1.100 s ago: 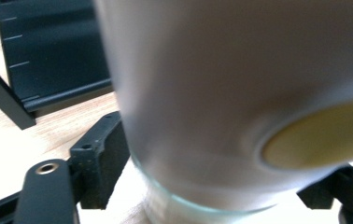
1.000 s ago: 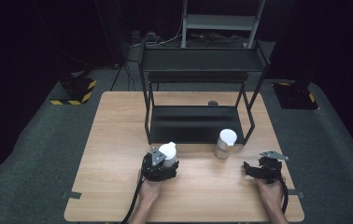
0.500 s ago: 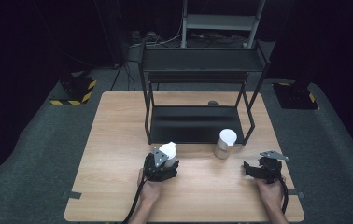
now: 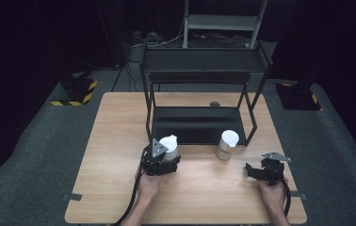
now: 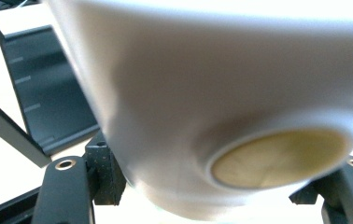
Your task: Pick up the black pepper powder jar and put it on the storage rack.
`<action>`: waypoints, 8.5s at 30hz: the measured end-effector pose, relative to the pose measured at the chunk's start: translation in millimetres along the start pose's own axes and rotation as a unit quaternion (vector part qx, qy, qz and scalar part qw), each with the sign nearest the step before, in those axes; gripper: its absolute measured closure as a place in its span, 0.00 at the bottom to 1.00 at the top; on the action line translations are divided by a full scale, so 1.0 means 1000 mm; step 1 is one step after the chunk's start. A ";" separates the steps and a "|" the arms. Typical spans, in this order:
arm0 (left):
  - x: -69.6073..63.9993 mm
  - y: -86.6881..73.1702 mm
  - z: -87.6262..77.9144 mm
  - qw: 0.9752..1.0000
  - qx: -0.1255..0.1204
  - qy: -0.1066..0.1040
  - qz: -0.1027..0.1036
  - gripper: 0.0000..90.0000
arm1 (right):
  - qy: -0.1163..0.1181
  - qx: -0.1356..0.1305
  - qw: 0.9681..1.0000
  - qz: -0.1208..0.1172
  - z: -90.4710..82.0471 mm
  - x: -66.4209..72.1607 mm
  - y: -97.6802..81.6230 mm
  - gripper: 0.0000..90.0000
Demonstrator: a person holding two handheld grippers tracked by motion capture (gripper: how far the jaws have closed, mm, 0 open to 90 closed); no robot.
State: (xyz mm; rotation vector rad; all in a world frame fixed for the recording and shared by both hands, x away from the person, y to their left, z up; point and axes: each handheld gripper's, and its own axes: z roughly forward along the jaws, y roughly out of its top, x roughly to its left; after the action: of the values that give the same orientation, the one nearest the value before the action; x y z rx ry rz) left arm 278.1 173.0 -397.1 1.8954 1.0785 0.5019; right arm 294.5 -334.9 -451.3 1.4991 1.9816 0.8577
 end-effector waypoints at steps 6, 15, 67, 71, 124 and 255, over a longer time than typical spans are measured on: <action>0.010 0.026 -0.009 1.000 -0.001 -0.023 0.005 0.34 | 0.000 0.000 1.000 0.000 0.000 0.000 0.000 0.09; 0.023 0.078 -0.027 0.998 -0.009 -0.050 0.024 0.34 | -0.001 0.001 1.000 0.001 0.000 0.001 0.000 0.09; 0.036 0.311 -0.040 1.000 -0.020 0.000 0.012 0.34 | -0.002 0.001 1.000 0.004 0.000 0.001 0.001 0.08; 0.034 0.321 -0.028 1.000 -0.017 0.025 -0.002 0.34 | -0.002 0.001 1.000 0.003 0.000 0.001 0.001 0.09; 0.033 0.320 -0.006 0.997 -0.021 0.078 -0.006 0.05 | -0.001 0.001 1.000 0.004 0.000 0.001 0.001 0.09; 0.017 0.022 0.016 0.999 0.041 0.032 -0.003 0.09 | -0.005 -0.001 1.000 0.003 0.001 0.003 0.000 0.10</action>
State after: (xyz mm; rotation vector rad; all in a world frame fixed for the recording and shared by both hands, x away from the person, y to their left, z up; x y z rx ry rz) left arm 308.9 174.2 -388.4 1.9595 1.1615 0.5246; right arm 294.3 -331.4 -451.6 1.5051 1.9693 0.8519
